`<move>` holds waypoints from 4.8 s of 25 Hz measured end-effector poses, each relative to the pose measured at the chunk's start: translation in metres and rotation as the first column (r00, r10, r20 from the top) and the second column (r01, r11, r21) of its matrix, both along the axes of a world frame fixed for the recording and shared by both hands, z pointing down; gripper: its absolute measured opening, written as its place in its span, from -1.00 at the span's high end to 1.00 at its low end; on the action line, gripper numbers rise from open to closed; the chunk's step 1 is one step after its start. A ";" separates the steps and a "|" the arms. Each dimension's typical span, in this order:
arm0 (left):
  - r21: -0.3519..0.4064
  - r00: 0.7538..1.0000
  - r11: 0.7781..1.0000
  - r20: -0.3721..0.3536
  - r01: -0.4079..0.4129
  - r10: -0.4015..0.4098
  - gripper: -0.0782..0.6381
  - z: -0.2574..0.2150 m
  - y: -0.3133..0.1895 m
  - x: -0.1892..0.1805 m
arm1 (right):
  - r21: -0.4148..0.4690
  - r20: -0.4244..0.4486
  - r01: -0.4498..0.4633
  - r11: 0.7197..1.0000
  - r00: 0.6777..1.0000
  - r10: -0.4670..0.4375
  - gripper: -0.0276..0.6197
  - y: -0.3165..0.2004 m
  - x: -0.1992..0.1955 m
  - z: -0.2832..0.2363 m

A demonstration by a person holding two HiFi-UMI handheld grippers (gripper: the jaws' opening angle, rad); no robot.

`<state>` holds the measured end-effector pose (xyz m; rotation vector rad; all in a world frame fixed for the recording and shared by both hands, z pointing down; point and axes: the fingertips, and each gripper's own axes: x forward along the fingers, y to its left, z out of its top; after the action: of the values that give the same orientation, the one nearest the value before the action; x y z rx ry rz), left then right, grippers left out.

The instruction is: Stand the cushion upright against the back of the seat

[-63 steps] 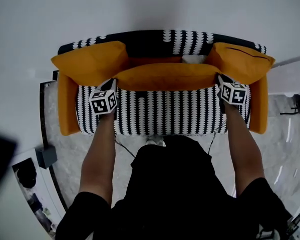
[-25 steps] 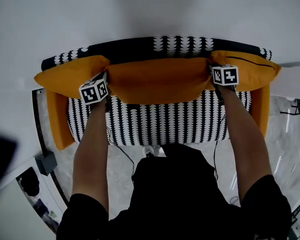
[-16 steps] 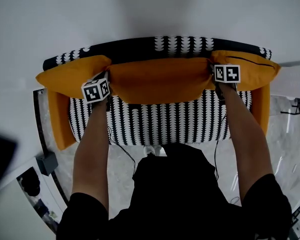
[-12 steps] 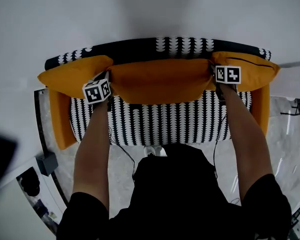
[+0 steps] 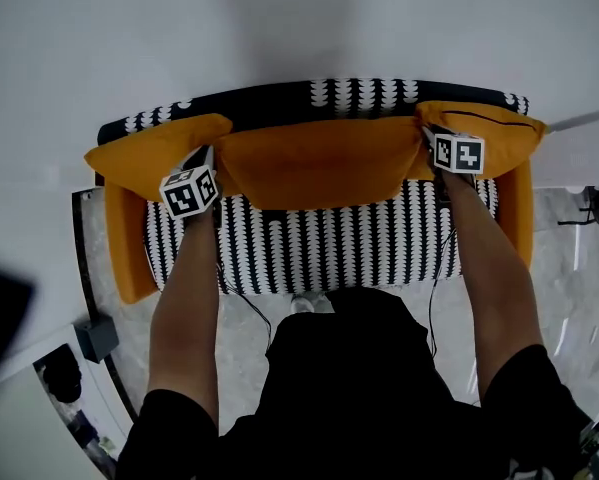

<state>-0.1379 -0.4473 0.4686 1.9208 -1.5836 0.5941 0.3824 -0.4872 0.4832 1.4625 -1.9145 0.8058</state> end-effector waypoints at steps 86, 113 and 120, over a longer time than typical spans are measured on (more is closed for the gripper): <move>0.373 0.934 0.898 -0.168 -0.235 0.315 0.73 -0.256 0.657 0.290 | 0.496 0.429 0.227 0.838 0.775 -0.464 0.81 0.686 -0.049 -0.277; 0.364 0.892 0.863 -0.154 -0.349 0.426 0.74 -0.267 0.653 0.222 | 0.441 0.436 0.160 0.883 0.822 -0.367 0.81 0.699 -0.121 -0.277; 0.374 0.895 0.863 -0.154 -0.338 0.418 0.74 -0.269 0.656 0.211 | 0.451 0.424 0.171 0.876 0.822 -0.380 0.81 0.702 -0.132 -0.282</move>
<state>0.0736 0.2083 0.1996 2.4934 -1.2201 0.2404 0.2503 0.2153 0.2014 1.2001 -2.7553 0.7331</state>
